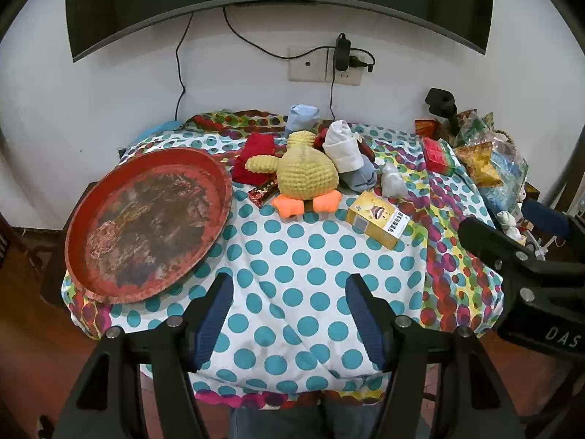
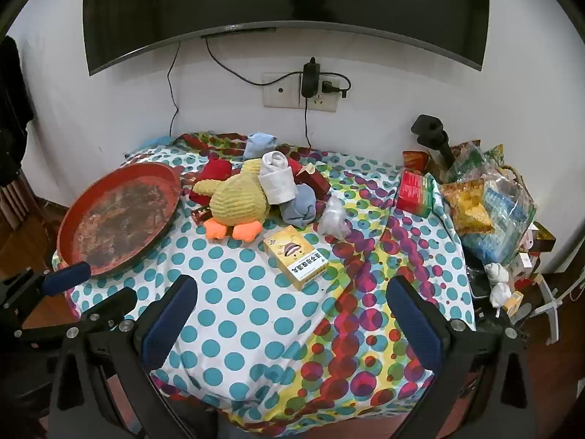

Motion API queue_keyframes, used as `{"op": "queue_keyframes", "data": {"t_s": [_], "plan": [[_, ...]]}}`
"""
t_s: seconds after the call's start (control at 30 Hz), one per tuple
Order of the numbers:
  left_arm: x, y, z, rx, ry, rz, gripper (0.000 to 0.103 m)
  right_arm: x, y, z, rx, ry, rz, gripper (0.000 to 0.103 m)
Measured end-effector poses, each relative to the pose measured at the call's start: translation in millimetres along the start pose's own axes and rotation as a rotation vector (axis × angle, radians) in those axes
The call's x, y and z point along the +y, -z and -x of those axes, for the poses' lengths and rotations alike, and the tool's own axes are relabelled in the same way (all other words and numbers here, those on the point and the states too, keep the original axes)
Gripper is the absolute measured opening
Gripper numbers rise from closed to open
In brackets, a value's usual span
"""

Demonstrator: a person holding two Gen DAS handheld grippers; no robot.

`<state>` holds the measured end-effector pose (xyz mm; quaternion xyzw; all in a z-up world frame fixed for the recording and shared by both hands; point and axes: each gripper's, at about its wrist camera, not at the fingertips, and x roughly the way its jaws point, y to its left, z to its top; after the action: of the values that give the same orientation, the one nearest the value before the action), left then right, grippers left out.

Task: Organize objects
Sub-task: 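Move both tools toward the white rolled sock and yellow box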

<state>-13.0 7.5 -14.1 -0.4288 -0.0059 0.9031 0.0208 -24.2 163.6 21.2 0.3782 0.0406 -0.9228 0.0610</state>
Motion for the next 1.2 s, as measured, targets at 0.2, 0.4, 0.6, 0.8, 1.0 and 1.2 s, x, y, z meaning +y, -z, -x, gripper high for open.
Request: {"op": "queue_keyframes", "data": {"t_s": [0.2, 0.4, 0.6, 0.8, 1.0, 1.2], "plan": [[3.3, -8.1, -10.4, 0.011, -0.006, -0.006, 0.066, -6.3, -7.9, -8.6, 0.001, -0.001, -0.032, 0.103], [-1.3, -11.9, -24.2, 0.032, -0.007, -0.036, 0.066, -10.0, -7.7, -23.9, 0.034, 0.007, -0.041, 0.103], [-2.4, -9.9, -35.6, 0.06, 0.0, -0.037, 0.066, -9.9, -4.7, -33.5, 0.046, 0.002, -0.038, 0.103], [-5.1, -9.2, -40.2, 0.069, -0.009, -0.041, 0.066, -7.6, -3.8, -37.8, 0.035, -0.003, -0.013, 0.103], [-8.2, -9.7, -43.3, 0.073, -0.013, -0.045, 0.066, -9.5, -1.1, -43.5, 0.045, 0.004, 0.014, 0.103], [-11.1, -10.6, -52.2, 0.087, -0.006, -0.054, 0.066, -13.3, -0.8, -49.7, 0.048, 0.02, 0.02, 0.103]]}}
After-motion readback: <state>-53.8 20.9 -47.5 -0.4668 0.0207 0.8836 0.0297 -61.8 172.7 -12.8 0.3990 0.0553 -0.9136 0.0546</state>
